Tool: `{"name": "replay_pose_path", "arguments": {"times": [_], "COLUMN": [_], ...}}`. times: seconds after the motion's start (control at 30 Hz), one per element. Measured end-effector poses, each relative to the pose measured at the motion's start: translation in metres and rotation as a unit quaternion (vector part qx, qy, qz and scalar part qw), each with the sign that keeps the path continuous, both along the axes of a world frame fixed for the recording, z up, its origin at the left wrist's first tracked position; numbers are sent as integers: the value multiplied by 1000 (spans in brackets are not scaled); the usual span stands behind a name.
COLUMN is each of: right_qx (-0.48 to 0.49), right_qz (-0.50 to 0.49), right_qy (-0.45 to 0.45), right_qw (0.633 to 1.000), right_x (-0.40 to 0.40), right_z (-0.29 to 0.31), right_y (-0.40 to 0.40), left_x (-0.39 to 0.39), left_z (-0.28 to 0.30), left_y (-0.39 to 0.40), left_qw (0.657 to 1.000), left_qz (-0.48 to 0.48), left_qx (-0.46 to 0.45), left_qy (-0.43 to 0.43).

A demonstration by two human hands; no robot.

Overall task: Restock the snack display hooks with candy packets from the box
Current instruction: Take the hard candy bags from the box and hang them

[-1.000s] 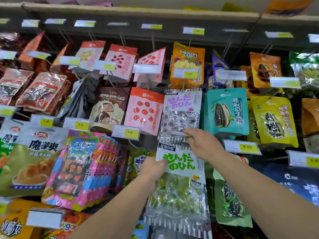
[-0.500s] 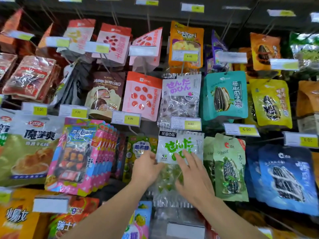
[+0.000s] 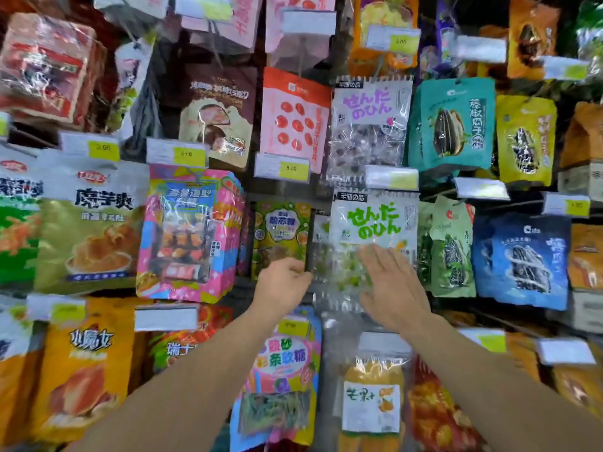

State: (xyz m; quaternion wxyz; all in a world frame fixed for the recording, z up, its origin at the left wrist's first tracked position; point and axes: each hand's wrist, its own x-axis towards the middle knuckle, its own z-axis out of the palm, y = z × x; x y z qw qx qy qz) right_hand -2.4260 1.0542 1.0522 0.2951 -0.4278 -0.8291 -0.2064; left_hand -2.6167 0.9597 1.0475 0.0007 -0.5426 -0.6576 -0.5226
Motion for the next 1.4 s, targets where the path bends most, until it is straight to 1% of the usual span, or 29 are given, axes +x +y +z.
{"name": "replay_pose_path", "arguments": {"times": [0.13,0.2,0.3,0.37,0.47,0.57,0.67,0.9,1.0,1.07,1.2,1.33,1.4], "right_qx": [-34,-41,-56,-64,-119,-170,-217,-321,-359,-380,-440,-476,-502], "right_qz": [-16,-14,-3,18,23,25,33,93,108,108,116,107,100], "right_qy": [5,-9,-34,-31,-52,-79,-86,-76,-88,-85,-110,-128,-144], "right_qw": [999,999,998,997,991,982,972,940,923,915,884,864,847], "right_x": [-3,-9,-13,-18,-23,-28,-32,-41,-55,-58,-101,-146,-178], "right_z": [-24,-44,-76,-100,-149,-199,-245,-338,-372,-388,-436,-475,-500], "right_y": [-55,-97,-150,-179,-223,-265,-308,-410,-446,-461,-502,-522,-527], "left_x": [-12,-19,-22,-25,-29,-33,-37,-41,-52,-53,-85,-125,-156], "left_z": [-28,-51,-88,-117,-167,-208,-245,-328,-359,-372,-418,-460,-485], "left_y": [-34,-59,-97,-125,-174,-222,-272,-401,-446,-465,-511,-533,-540], "left_qw": [1000,999,997,995,989,983,976,956,944,942,924,905,893], "left_qz": [-21,-26,-64,-77,-81,-62,-44,-14,9,14,40,46,50], "left_qx": [-2,-22,-34,-64,-123,-172,-212,-293,-329,-334,-374,-407,-421], "left_qy": [3,11,-7,4,19,18,18,-18,-13,-16,-66,-115,-148]}}
